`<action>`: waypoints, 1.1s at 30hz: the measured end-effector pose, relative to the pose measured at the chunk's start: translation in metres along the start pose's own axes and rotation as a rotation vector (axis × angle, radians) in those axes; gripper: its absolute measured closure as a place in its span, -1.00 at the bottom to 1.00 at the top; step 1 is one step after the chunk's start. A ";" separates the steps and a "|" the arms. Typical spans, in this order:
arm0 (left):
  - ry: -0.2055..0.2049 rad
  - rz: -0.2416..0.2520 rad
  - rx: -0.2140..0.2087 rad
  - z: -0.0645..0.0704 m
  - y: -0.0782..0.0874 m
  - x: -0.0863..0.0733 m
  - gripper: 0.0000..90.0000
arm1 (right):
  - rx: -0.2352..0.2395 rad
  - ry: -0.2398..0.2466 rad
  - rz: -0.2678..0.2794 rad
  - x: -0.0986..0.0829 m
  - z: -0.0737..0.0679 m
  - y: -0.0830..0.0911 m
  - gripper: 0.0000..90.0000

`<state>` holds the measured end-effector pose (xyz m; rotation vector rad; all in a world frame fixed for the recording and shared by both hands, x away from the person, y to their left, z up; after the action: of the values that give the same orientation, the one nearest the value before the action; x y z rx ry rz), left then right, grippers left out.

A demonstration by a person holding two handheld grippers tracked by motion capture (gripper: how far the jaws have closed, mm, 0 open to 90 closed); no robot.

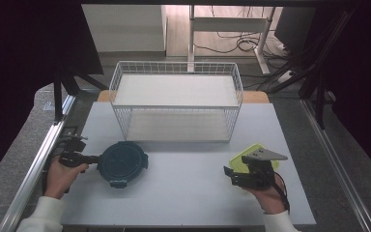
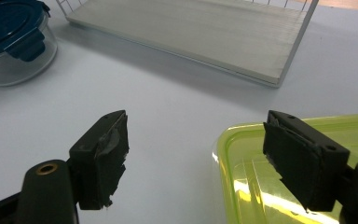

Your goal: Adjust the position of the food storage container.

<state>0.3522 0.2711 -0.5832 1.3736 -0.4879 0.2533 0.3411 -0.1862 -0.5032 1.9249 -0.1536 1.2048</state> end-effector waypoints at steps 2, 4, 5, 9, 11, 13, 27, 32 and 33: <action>-0.008 0.001 -0.005 0.005 -0.001 0.001 1.00 | -0.002 0.000 0.000 0.000 0.000 0.000 -0.52; -0.010 0.000 -0.011 0.009 -0.002 0.002 1.00 | -0.002 -0.002 0.000 0.000 0.001 0.000 -0.52; -0.012 -0.002 -0.015 0.011 -0.003 0.003 1.00 | -0.002 -0.002 0.000 0.000 0.001 0.000 -0.52; -0.029 -0.008 -0.033 0.020 -0.004 0.004 1.00 | -0.002 -0.002 -0.001 0.000 0.001 0.000 -0.52; -0.027 -0.006 -0.037 0.024 -0.005 0.005 1.00 | -0.002 -0.001 -0.003 0.000 0.001 0.000 -0.52; -0.037 -0.008 -0.055 0.033 -0.006 0.005 1.00 | -0.002 0.000 -0.003 0.000 0.001 0.000 -0.52; -0.077 -0.014 -0.130 0.071 -0.012 0.004 1.00 | 0.003 0.002 -0.006 0.000 -0.001 -0.001 -0.52; -0.081 -0.007 -0.163 0.086 -0.015 0.006 1.00 | 0.003 0.002 -0.007 -0.001 -0.001 -0.001 -0.52; -0.083 -0.006 -0.164 0.089 -0.015 0.006 1.00 | 0.003 0.003 -0.006 -0.001 -0.001 -0.001 -0.51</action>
<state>0.3482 0.1807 -0.5830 1.2291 -0.5613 0.1478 0.3410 -0.1851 -0.5042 1.9249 -0.1445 1.2040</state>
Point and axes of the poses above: each handheld gripper's, and its own axes: y roughly backward along the jaws, x roughly out of its top, z roughly to its right, the point moved 10 cm from there along -y, roughly forward along the jaws, and after that the axes turned 11 degrees about x, right-handed, at the moved point
